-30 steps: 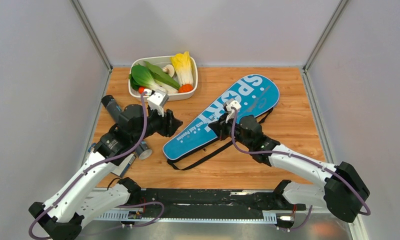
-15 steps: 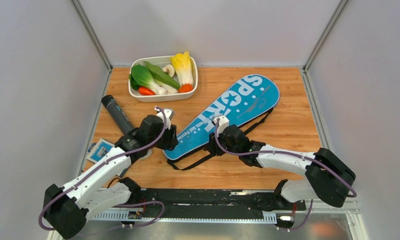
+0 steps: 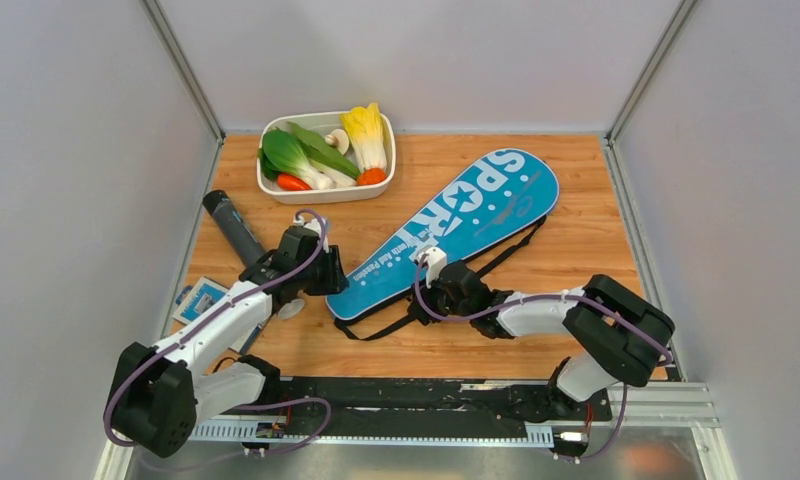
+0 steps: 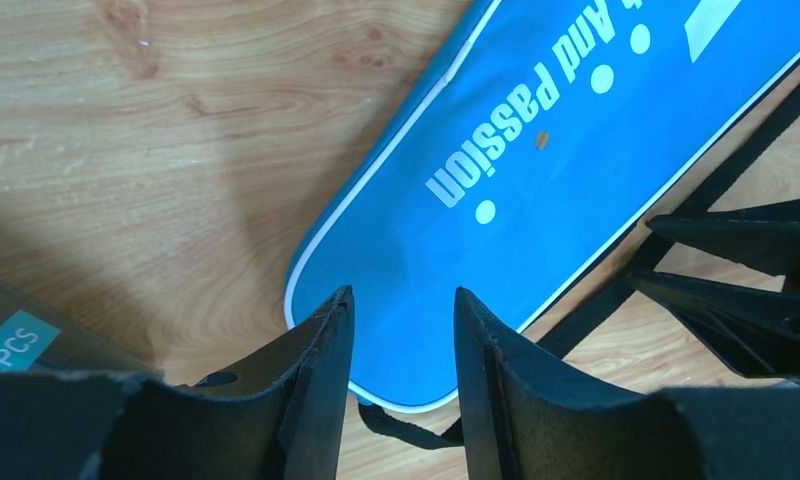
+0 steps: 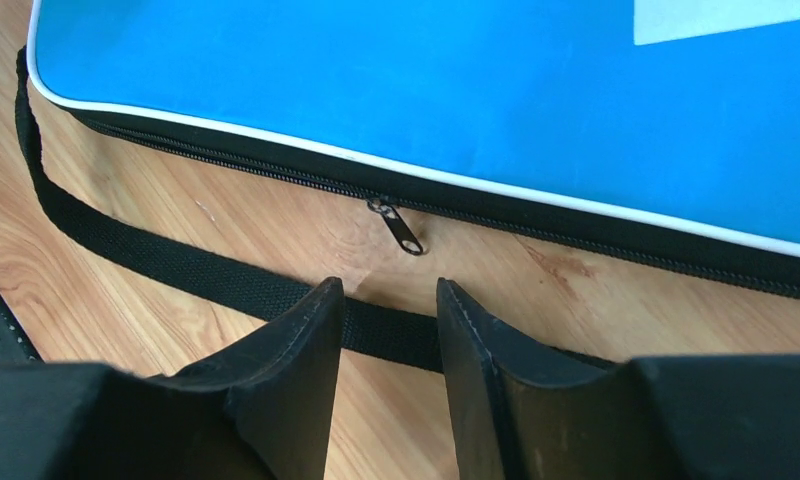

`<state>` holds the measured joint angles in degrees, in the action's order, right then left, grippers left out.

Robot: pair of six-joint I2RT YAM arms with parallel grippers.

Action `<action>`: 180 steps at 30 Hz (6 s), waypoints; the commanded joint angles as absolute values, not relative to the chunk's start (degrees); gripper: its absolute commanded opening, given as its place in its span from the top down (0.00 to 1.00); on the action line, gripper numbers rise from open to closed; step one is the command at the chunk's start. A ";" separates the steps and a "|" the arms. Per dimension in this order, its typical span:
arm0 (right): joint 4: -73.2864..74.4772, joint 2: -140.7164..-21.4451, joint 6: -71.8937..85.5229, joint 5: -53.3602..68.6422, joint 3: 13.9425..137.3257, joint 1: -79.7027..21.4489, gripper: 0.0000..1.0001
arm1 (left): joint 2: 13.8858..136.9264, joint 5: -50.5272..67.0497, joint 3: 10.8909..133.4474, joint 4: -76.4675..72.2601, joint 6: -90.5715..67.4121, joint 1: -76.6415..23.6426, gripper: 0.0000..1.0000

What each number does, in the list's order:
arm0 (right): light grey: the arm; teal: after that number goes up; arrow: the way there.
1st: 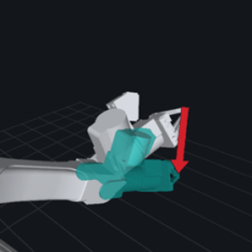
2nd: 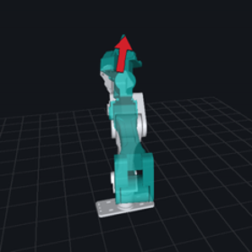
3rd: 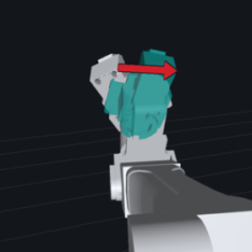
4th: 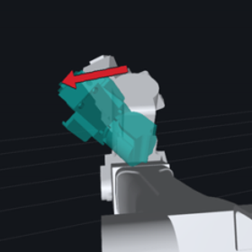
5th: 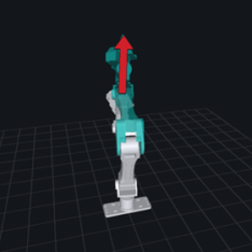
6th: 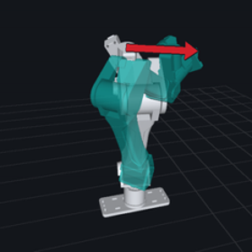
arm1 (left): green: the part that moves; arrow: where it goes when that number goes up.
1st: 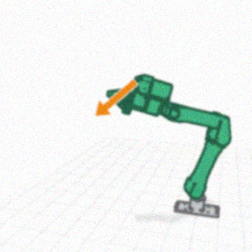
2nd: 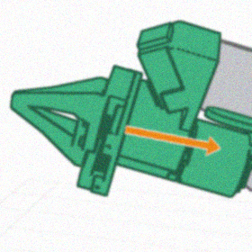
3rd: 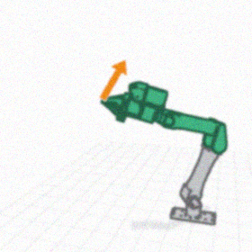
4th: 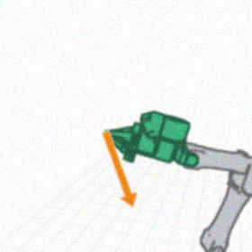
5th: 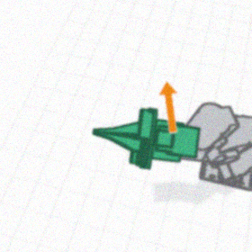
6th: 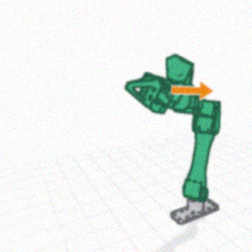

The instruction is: Pack up the badminton gear

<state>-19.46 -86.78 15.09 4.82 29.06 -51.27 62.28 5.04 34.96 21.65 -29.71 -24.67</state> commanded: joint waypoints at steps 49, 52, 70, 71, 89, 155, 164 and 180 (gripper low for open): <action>-34.90 -88.16 3.74 -6.15 25.10 -57.62 0.58 | 65.70 2.97 35.15 21.26 -27.27 -24.51 0.36; -37.39 -90.60 3.22 -4.44 25.48 -56.89 0.51 | 68.14 1.26 35.51 22.40 -26.52 -24.47 0.36; -52.82 -101.37 0.74 -14.25 23.37 -56.52 0.92 | 73.19 8.49 31.43 16.09 -31.08 -24.47 0.99; -51.62 -100.12 0.82 -15.20 23.19 -56.53 0.99 | 72.85 8.99 31.02 15.34 -31.45 -24.49 1.00; -15.79 -87.45 6.17 1.32 35.36 -62.12 1.00 | 62.63 15.70 22.60 0.46 -44.51 -25.34 1.00; -44.32 -78.16 11.28 0.01 15.36 -47.99 0.39 | 34.79 5.77 15.71 7.07 -87.89 -28.85 1.00; -54.97 -82.31 11.32 -2.80 12.55 -48.00 0.42 | 33.92 4.21 18.73 9.32 -89.52 -28.93 1.00; -69.70 -89.83 9.48 -4.84 14.30 -48.12 0.43 | 33.00 4.57 18.19 8.38 -92.44 -29.45 1.00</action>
<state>-62.17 -88.79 9.85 -4.99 12.56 -48.18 34.24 4.40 15.97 12.10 -89.78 -28.95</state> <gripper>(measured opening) 0.577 0.018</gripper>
